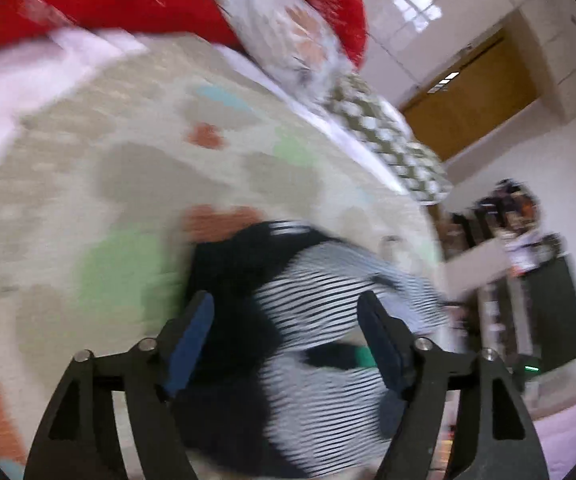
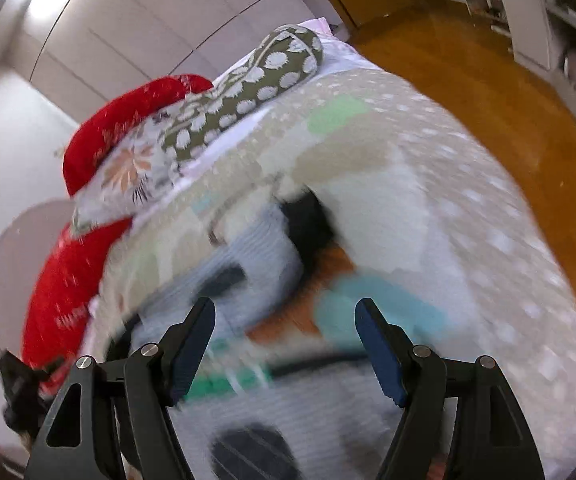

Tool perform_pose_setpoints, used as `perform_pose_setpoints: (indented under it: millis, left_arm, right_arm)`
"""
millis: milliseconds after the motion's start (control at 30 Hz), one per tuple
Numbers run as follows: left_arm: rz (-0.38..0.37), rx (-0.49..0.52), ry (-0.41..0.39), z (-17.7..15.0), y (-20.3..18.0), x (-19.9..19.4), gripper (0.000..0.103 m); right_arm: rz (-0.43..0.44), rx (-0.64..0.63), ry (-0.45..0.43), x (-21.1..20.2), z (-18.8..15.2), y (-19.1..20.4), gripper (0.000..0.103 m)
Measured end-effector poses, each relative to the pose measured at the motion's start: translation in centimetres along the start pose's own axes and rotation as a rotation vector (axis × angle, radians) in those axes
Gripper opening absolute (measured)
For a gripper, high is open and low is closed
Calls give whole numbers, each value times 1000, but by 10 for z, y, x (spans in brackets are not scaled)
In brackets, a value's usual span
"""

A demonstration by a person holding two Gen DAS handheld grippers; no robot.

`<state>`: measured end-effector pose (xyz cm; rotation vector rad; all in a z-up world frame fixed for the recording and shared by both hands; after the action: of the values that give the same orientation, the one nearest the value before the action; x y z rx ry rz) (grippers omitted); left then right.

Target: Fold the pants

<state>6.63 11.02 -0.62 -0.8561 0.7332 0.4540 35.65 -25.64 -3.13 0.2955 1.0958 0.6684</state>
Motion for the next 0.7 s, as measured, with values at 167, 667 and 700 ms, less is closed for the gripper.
perform_pose_setpoints:
  millis: [167, 667, 700]
  left_arm:
    - [82, -42, 65, -38, 46, 8, 78]
    - [178, 136, 153, -83, -1, 48, 23]
    - [167, 123, 147, -83, 2, 40, 23]
  right_arm:
    - [-83, -3, -24, -31, -46, -42, 78]
    - [-73, -18, 37, -4, -80, -35, 13]
    - [-66, -24, 39, -6, -81, -32, 12]
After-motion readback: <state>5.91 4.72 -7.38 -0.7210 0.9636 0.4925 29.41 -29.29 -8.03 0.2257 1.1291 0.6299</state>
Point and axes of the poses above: each gripper's, at about its wrist camera, not at the fingertips, and x roughly the way its jaws point, y to its left, z to its top, the point moved 6 cm from there along x, roughly the way its jaws point
